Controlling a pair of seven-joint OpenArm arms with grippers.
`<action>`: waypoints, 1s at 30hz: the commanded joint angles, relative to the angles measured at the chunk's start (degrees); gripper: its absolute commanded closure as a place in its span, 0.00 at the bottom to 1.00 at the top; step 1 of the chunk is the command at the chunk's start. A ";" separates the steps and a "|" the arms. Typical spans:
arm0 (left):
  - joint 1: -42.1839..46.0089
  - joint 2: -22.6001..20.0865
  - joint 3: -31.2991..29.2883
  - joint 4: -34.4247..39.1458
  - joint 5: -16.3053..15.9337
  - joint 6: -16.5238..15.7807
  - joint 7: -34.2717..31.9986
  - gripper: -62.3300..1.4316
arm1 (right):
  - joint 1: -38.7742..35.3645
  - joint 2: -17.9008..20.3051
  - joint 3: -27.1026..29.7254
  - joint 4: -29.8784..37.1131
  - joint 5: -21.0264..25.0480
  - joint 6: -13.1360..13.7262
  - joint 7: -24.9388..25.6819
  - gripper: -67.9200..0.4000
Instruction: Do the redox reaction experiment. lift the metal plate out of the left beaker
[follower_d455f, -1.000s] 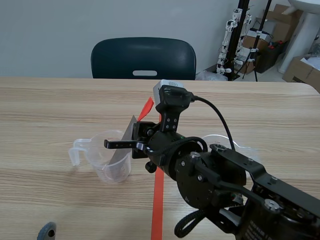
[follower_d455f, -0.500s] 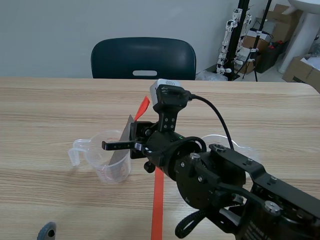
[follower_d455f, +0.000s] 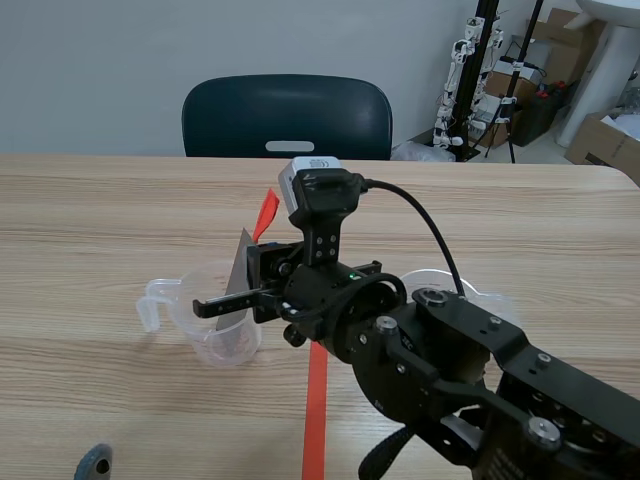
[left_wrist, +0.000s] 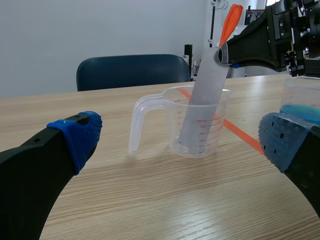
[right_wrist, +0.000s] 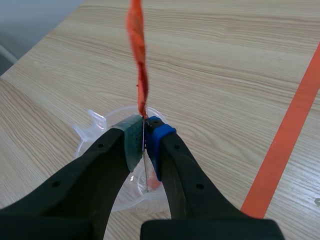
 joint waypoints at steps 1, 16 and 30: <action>-0.04 0.11 -0.31 0.42 -0.39 0.09 -2.62 0.00 | 1.53 -0.33 0.04 0.42 -0.81 1.27 0.52 0.98; -0.04 0.11 -0.31 0.42 -0.39 0.09 -2.62 0.00 | 1.51 -0.79 0.04 0.42 -10.97 8.83 0.55 0.98; -0.04 0.11 -0.31 0.42 -0.39 0.09 -2.62 0.00 | 1.68 -0.76 0.04 0.42 -24.55 8.83 0.76 0.99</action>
